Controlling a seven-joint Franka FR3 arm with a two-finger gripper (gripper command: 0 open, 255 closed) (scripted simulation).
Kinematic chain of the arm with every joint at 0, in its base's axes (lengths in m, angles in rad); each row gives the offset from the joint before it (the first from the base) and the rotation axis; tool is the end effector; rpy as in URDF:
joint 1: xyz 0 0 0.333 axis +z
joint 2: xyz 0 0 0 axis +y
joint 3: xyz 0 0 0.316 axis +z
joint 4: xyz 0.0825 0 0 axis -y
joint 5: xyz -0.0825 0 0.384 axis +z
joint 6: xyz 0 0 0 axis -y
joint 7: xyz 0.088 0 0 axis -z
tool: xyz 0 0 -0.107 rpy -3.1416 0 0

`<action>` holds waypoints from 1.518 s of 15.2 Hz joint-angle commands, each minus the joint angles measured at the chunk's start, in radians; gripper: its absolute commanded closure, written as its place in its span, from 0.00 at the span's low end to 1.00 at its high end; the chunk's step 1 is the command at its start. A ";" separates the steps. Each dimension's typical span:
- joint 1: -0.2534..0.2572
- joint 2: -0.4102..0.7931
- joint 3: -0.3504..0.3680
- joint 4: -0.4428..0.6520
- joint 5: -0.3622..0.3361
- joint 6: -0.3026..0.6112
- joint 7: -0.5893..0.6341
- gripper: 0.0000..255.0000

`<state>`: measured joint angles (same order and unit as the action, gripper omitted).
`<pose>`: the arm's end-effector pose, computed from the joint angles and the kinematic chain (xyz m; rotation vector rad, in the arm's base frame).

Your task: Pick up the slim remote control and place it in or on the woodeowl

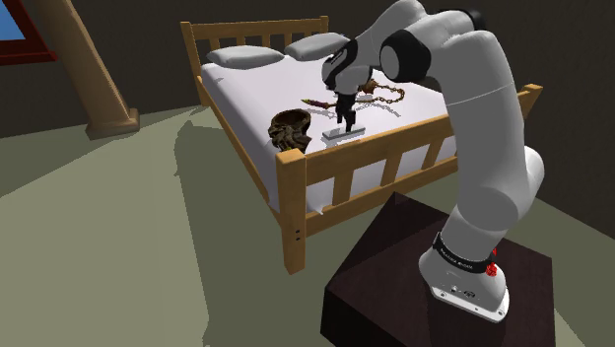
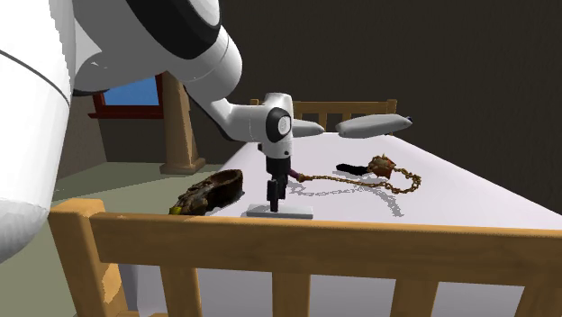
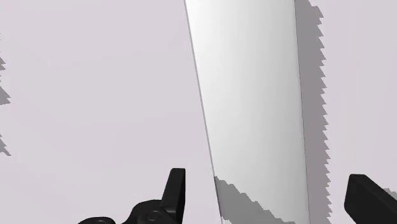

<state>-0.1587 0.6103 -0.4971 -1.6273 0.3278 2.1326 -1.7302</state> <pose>0.5742 -0.3689 0.2959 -2.7654 -1.4542 0.0164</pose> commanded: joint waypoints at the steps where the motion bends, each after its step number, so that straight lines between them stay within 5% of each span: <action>1: -0.004 0.013 0.005 -0.008 0.007 0.019 -0.007 0.00; 12: -0.008 0.031 0.013 -0.015 0.017 0.044 -0.013 0.00; 13: -0.008 0.031 0.013 -0.015 0.017 0.044 -0.013 1.00; 23: -0.006 0.023 0.010 -0.013 0.013 0.035 -0.011 1.00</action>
<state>-0.1664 0.6388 -0.4857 -1.6384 0.3433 2.1705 -1.7425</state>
